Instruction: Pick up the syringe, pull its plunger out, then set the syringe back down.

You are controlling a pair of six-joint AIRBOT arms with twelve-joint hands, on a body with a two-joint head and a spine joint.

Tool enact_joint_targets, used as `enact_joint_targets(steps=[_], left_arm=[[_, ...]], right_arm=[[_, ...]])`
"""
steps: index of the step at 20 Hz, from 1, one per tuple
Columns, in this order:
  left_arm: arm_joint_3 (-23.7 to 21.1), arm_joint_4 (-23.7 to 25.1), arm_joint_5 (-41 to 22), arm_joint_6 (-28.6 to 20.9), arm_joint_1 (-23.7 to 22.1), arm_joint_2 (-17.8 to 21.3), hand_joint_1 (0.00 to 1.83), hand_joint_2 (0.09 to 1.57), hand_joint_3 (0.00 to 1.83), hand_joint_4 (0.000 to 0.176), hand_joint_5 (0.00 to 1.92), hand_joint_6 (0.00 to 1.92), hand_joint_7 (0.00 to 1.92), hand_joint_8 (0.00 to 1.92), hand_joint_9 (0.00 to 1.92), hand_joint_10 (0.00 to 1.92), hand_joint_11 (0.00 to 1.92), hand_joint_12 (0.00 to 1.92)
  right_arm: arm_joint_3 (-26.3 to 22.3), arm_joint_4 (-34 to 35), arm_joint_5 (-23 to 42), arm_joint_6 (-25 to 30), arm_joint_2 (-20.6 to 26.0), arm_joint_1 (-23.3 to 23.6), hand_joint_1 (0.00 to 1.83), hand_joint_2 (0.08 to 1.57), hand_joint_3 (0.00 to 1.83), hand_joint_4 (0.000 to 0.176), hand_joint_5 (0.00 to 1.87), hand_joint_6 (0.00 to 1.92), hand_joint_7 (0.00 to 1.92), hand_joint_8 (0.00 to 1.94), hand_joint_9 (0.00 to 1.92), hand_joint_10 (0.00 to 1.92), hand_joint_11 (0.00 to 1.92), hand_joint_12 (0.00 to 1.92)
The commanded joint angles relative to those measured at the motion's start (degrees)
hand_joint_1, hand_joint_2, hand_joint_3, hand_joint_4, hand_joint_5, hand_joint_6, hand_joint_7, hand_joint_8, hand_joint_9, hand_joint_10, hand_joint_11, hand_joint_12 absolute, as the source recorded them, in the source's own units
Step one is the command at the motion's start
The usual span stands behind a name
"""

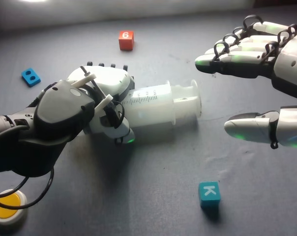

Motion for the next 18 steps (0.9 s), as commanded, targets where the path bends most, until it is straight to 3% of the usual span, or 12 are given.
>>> enact_joint_targets(steps=[1, 2, 3, 6, 10, 11, 13, 14, 15, 16, 18], left_arm=[[-0.39, 1.38, 0.10, 0.64, 0.17, -0.43, 1.17, 1.21, 0.00, 0.000, 0.75, 1.28, 0.86, 1.25, 0.83, 0.94, 0.60, 1.36], [-0.55, 1.34, 0.21, 0.64, 0.02, -0.30, 1.17, 1.21, 0.00, 0.001, 0.76, 1.29, 0.85, 1.26, 0.82, 0.94, 0.59, 1.38], [-0.87, 1.32, 0.24, 0.64, -0.27, 0.00, 1.16, 1.21, 0.00, 0.014, 0.76, 1.30, 0.83, 1.27, 0.81, 0.95, 0.56, 1.40], [-2.09, 0.56, 0.42, 0.65, -1.58, 1.29, 1.15, 1.23, 0.00, 0.020, 0.75, 1.35, 0.80, 1.29, 0.78, 0.97, 0.54, 1.40], [-4.31, -1.97, 1.33, 3.10, -4.24, 3.64, 1.16, 1.23, 0.00, 0.012, 0.74, 1.33, 0.81, 1.30, 0.78, 1.02, 0.56, 1.40], [-5.22, -3.01, 1.68, 4.29, -5.28, 4.51, 1.16, 1.22, 0.00, 0.005, 0.74, 1.32, 0.84, 1.26, 0.80, 0.98, 0.57, 1.36], [-6.92, -4.04, 1.74, 5.34, -6.81, 6.06, 1.17, 1.21, 0.00, 0.000, 0.75, 1.29, 0.85, 1.27, 0.80, 0.98, 0.58, 1.38], [-7.63, -4.83, 1.74, 6.25, -7.49, 6.74, 1.16, 1.22, 0.00, 0.000, 0.73, 1.32, 0.84, 1.27, 0.80, 0.97, 0.57, 1.37], [-8.36, -5.95, 1.74, 7.40, -8.35, 7.52, 1.17, 1.21, 0.00, 0.011, 0.76, 1.31, 0.84, 1.25, 0.81, 0.96, 0.58, 1.37], [-8.87, -6.54, 1.84, 8.15, -9.15, 8.19, 1.17, 1.21, 0.00, 0.008, 0.76, 1.31, 0.85, 1.24, 0.81, 0.96, 0.59, 1.37], [-9.58, -8.43, 2.64, 10.46, -10.56, 9.57, 1.17, 1.21, 0.00, 0.004, 0.75, 1.31, 0.85, 1.24, 0.81, 0.96, 0.56, 1.38]], right_arm=[[-0.18, 0.10, 7.32, 0.26, 0.13, 0.55, 0.32, 1.20, 0.00, 0.000, 0.32, 0.00, 0.33, 0.00, 0.28, 0.00, 0.00, 0.64], [-0.18, 0.10, 7.48, 0.26, 0.13, 0.63, 0.30, 1.20, 0.00, 0.000, 0.31, 0.00, 0.31, 0.00, 0.27, 0.00, 0.00, 0.62], [-0.19, 0.10, 7.50, 0.26, 0.13, 0.86, 0.30, 1.20, 0.00, 0.000, 0.31, 0.00, 0.32, 0.00, 0.27, 0.00, 0.00, 0.65], [-0.21, 0.12, 7.50, 0.28, 0.13, 0.95, 0.33, 1.20, 0.00, 0.000, 0.32, 0.00, 0.32, 0.00, 0.27, 0.00, 0.00, 0.65], [-0.18, 0.12, 7.50, 0.29, 0.15, 1.15, 0.28, 1.17, 0.00, 0.000, 0.31, 0.00, 0.32, 0.00, 0.29, 0.00, 0.00, 0.67], [-0.18, 0.12, 7.48, 0.29, 0.18, 1.34, 0.25, 1.15, 0.00, 0.000, 0.27, 0.00, 0.28, 0.00, 0.25, 0.00, 0.00, 0.60], [-0.07, 0.65, 7.17, 0.29, 0.23, 2.06, 0.47, 1.06, 0.00, 0.000, 0.19, 0.00, 0.20, 0.00, 0.18, 0.00, 0.00, 0.50], [-0.04, 3.98, 5.78, 0.29, 0.23, 2.90, 0.61, 1.00, 0.00, 0.000, 0.10, 0.00, 0.11, 0.00, 0.10, 0.00, 0.00, 0.30], [0.24, 7.01, 3.50, 0.29, 0.18, 4.53, 0.81, 0.95, 0.00, 0.000, 0.07, 0.00, 0.07, 0.00, 0.07, 0.00, 0.00, 0.19], [0.58, 8.79, 1.73, 0.30, 0.04, 6.12, 0.86, 0.90, 0.00, 0.000, 0.07, 0.00, 0.08, 0.00, 0.08, 0.00, 0.00, 0.22], [0.93, 11.47, 0.12, 0.33, -0.36, 8.05, 1.07, 0.89, 0.00, 0.000, 0.01, 0.00, 0.04, 0.00, 0.05, 0.00, 0.00, 0.02]])
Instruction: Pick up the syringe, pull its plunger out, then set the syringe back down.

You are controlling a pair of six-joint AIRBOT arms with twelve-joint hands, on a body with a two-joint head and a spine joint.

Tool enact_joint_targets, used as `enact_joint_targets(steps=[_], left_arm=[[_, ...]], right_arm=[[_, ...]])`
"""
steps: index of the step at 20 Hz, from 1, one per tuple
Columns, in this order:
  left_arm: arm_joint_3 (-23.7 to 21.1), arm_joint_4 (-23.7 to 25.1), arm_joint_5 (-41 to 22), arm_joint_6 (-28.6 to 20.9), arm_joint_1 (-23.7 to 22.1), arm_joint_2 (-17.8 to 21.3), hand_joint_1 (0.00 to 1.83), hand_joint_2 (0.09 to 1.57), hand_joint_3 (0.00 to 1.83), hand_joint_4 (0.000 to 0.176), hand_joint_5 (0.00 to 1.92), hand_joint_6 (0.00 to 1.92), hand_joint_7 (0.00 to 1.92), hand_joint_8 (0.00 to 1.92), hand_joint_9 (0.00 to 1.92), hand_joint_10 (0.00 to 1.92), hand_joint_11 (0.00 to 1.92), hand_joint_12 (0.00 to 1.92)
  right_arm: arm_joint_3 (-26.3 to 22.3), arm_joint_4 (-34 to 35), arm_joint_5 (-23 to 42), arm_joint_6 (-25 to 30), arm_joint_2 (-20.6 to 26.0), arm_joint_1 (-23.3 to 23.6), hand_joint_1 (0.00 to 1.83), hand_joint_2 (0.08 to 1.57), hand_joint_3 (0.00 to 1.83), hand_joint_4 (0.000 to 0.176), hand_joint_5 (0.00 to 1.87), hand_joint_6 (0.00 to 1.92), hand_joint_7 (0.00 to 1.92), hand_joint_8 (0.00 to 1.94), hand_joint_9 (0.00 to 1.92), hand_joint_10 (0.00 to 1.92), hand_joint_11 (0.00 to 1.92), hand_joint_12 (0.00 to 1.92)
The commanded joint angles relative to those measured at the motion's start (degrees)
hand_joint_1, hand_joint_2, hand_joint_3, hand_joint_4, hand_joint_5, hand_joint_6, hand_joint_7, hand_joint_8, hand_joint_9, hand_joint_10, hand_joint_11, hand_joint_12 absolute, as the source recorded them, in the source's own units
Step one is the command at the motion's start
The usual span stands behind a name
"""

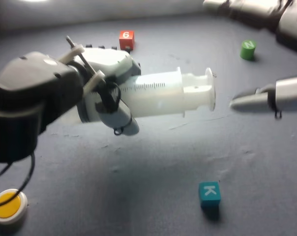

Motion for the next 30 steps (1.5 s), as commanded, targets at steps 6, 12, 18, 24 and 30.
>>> enact_joint_targets(steps=[6, 12, 18, 24, 30], left_arm=[[-1.86, -0.55, -0.65, 3.54, -4.10, 3.62, 1.17, 1.21, 0.00, 0.011, 0.76, 1.32, 0.84, 1.24, 0.81, 0.98, 0.57, 1.42], [-2.10, -4.13, -0.08, 7.74, -7.69, 4.31, 1.16, 1.23, 0.00, 0.000, 0.71, 1.39, 0.84, 1.23, 0.81, 0.94, 0.58, 1.37], [-2.09, -4.15, -0.09, 7.91, -7.95, 4.31, 1.16, 1.22, 0.00, 0.016, 0.76, 1.31, 0.83, 1.28, 0.77, 1.05, 0.53, 1.48], [-1.90, -4.15, -0.09, 8.25, -7.95, 4.30, 1.16, 1.22, 0.00, 0.007, 0.73, 1.33, 0.82, 1.30, 0.75, 1.06, 0.52, 1.46], [-1.97, -4.15, -0.08, 8.26, -8.00, 4.30, 1.15, 1.23, 0.00, 0.019, 0.74, 1.38, 0.80, 1.29, 0.73, 1.09, 0.51, 1.48]], right_arm=[[1.15, 6.71, 1.48, 0.35, -2.62, 4.73, 1.07, 0.92, 0.00, 0.000, 0.00, 0.00, 0.04, 0.01, 0.05, 0.02, 0.05, 0.03], [8.76, 6.98, 3.01, -0.64, -10.58, 4.74, 1.04, 0.97, 0.00, 0.000, 0.00, 0.00, 0.05, 0.00, 0.06, 0.00, 0.00, 0.22], [13.65, 6.95, 3.50, -0.64, -15.06, 4.15, 1.06, 0.99, 0.00, 0.000, 0.00, 0.00, 0.03, 0.00, 0.05, 0.00, 0.00, 0.16], [15.77, 5.72, 3.96, -0.37, -17.14, 2.92, 1.07, 0.99, 0.01, 0.000, 0.01, 0.00, 0.08, 0.00, 0.09, 0.00, 0.00, 0.31], [16.76, 4.43, 5.11, 0.82, -18.79, 1.53, 1.03, 1.01, 0.00, 0.000, 0.09, 0.02, 0.18, 0.01, 0.18, 0.02, 0.00, 0.46]])
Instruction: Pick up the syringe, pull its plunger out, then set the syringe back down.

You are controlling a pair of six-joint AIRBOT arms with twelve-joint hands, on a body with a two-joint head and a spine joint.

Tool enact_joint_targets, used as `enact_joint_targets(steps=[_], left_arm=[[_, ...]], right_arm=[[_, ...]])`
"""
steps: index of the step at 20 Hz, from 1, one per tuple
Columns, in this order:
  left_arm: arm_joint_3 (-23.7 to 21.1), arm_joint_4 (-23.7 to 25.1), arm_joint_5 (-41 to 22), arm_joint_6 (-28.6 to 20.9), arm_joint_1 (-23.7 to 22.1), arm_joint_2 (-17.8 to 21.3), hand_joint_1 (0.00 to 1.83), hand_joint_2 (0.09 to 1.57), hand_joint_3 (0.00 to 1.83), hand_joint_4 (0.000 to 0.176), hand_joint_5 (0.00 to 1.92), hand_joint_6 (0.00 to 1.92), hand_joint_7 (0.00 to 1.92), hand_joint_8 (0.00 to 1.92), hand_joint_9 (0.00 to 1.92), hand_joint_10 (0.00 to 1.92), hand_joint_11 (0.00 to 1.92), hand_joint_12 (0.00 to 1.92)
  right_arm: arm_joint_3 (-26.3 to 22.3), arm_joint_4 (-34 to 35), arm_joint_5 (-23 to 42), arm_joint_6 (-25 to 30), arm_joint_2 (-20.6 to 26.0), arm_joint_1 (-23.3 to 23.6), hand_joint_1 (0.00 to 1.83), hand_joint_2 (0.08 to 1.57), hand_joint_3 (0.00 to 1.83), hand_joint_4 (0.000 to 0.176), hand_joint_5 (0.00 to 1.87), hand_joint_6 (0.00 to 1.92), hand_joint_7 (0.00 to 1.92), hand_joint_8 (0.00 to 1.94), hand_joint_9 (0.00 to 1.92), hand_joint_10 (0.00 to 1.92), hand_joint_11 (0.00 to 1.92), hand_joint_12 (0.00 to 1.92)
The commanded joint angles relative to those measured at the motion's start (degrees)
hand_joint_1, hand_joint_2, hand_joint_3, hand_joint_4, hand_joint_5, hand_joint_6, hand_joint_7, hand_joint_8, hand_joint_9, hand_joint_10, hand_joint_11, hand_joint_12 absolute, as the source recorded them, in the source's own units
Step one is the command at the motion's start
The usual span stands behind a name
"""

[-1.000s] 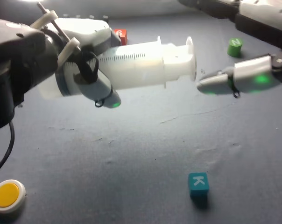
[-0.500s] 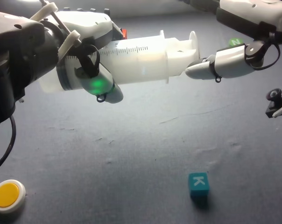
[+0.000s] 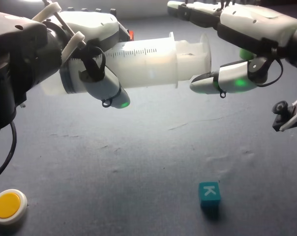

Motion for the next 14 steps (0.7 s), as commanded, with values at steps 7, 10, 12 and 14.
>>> enact_joint_targets(steps=[7, 10, 12, 14], left_arm=[[0.05, 2.94, -0.45, 0.10, -0.87, 0.13, 1.15, 1.23, 0.00, 0.022, 0.75, 1.36, 0.78, 1.32, 0.73, 1.05, 0.51, 1.47], [0.10, 2.94, -0.45, 0.33, -0.86, 0.13, 1.15, 1.24, 0.00, 0.018, 0.72, 1.38, 0.78, 1.34, 0.73, 1.08, 0.52, 1.48], [0.11, 2.94, -0.46, 0.34, -0.86, 0.13, 1.15, 1.24, 0.00, 0.016, 0.73, 1.36, 0.78, 1.34, 0.73, 1.10, 0.52, 1.48], [0.17, 2.94, -0.50, 0.34, -0.85, 0.13, 1.14, 1.25, 0.00, 0.022, 0.72, 1.40, 0.76, 1.34, 0.70, 1.09, 0.47, 1.50]], right_arm=[[0.63, -0.66, 7.52, 0.78, -0.16, -0.26, 1.13, 1.06, 0.01, 0.000, 0.35, 0.07, 0.45, 0.05, 0.45, 0.08, 0.00, 0.99], [0.63, -0.66, 7.54, 0.78, -0.20, -0.53, 1.29, 1.23, 0.00, 0.000, 0.61, 1.16, 0.72, 1.13, 0.62, 1.35, 0.21, 1.42], [0.63, -0.66, 7.67, 0.78, -0.20, -0.57, 1.32, 1.25, 0.00, 0.000, 0.59, 1.42, 0.74, 1.34, 0.66, 1.48, 0.37, 1.45], [0.63, -0.66, 7.74, 0.78, -0.20, -0.65, 1.33, 1.23, 0.00, 0.000, 0.68, 1.44, 0.75, 1.31, 0.72, 1.46, 0.46, 1.41]])
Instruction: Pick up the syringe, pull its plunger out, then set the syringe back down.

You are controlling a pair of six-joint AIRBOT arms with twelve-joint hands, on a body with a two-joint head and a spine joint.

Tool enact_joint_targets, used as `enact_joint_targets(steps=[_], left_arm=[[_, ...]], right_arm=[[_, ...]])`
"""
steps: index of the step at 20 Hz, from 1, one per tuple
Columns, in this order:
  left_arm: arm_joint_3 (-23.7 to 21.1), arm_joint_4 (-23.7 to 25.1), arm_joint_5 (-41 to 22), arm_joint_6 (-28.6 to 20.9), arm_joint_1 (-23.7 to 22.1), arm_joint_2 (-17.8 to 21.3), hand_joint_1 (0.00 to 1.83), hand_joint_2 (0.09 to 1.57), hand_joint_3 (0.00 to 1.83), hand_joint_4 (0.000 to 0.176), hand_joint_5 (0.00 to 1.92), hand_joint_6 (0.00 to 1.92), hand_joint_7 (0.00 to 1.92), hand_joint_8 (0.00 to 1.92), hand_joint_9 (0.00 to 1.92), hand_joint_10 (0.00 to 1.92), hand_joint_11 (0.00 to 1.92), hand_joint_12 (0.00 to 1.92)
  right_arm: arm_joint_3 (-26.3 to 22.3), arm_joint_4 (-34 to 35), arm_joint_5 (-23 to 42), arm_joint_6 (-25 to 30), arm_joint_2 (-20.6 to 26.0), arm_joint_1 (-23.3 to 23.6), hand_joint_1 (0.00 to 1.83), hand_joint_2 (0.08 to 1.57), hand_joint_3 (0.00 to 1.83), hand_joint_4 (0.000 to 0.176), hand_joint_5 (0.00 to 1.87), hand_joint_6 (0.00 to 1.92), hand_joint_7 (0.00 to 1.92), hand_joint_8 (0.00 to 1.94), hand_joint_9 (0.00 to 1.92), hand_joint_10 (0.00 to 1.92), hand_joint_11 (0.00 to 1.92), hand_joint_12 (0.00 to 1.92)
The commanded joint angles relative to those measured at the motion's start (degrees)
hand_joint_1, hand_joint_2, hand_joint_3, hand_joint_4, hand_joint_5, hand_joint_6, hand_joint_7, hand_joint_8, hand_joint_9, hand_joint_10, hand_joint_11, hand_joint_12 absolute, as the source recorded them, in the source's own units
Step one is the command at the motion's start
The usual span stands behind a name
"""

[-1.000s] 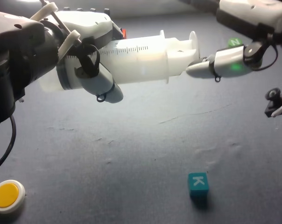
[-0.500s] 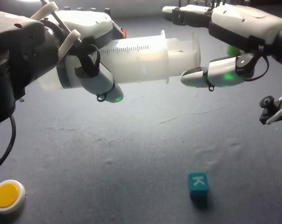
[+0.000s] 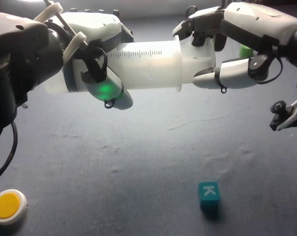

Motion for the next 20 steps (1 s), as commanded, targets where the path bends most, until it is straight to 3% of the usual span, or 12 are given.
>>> enact_joint_targets(steps=[1, 3, 12, 14, 20], left_arm=[[0.23, 3.32, -1.18, 0.19, -0.85, 0.16, 1.14, 1.25, 0.00, 0.022, 0.72, 1.40, 0.76, 1.34, 0.70, 1.09, 0.47, 1.50], [0.27, 3.32, -1.18, 0.19, -0.85, 0.15, 1.14, 1.25, 0.00, 0.018, 0.71, 1.41, 0.76, 1.35, 0.71, 1.09, 0.49, 1.48], [0.07, 3.32, -1.19, 0.19, -0.81, 0.16, 1.15, 1.24, 0.00, 0.021, 0.74, 1.38, 0.78, 1.31, 0.73, 1.03, 0.50, 1.45], [0.09, 3.32, -1.19, 0.19, -0.81, 0.16, 1.15, 1.24, 0.00, 0.023, 0.75, 1.34, 0.76, 1.35, 0.70, 1.10, 0.47, 1.52], [0.11, 3.33, -1.18, 0.19, -0.57, 0.16, 1.15, 1.24, 0.00, 0.019, 0.75, 1.33, 0.77, 1.36, 0.71, 1.11, 0.50, 1.50]], right_arm=[[0.05, -1.47, 5.99, -0.29, 0.25, 0.10, 1.33, 1.23, 0.00, 0.000, 0.68, 1.44, 0.75, 1.31, 0.72, 1.46, 0.46, 1.41], [0.05, -1.48, 5.99, -0.32, 0.25, 0.01, 1.32, 1.26, 0.00, 0.000, 0.63, 1.50, 0.70, 1.42, 0.69, 1.47, 0.45, 1.40], [-0.69, -1.49, 5.70, -0.51, 4.02, -1.79, 1.33, 1.24, 0.00, 0.000, 0.65, 1.46, 0.77, 1.34, 0.69, 1.47, 0.43, 1.42], [-0.81, -1.49, 5.39, -0.51, 5.00, -2.31, 1.33, 1.24, 0.00, 0.000, 0.65, 1.49, 0.76, 1.32, 0.68, 1.48, 0.42, 1.44], [-2.21, -1.50, 4.88, -0.51, 8.81, -2.02, 1.33, 1.24, 0.00, 0.000, 0.64, 1.49, 0.76, 1.34, 0.70, 1.43, 0.45, 1.40]])
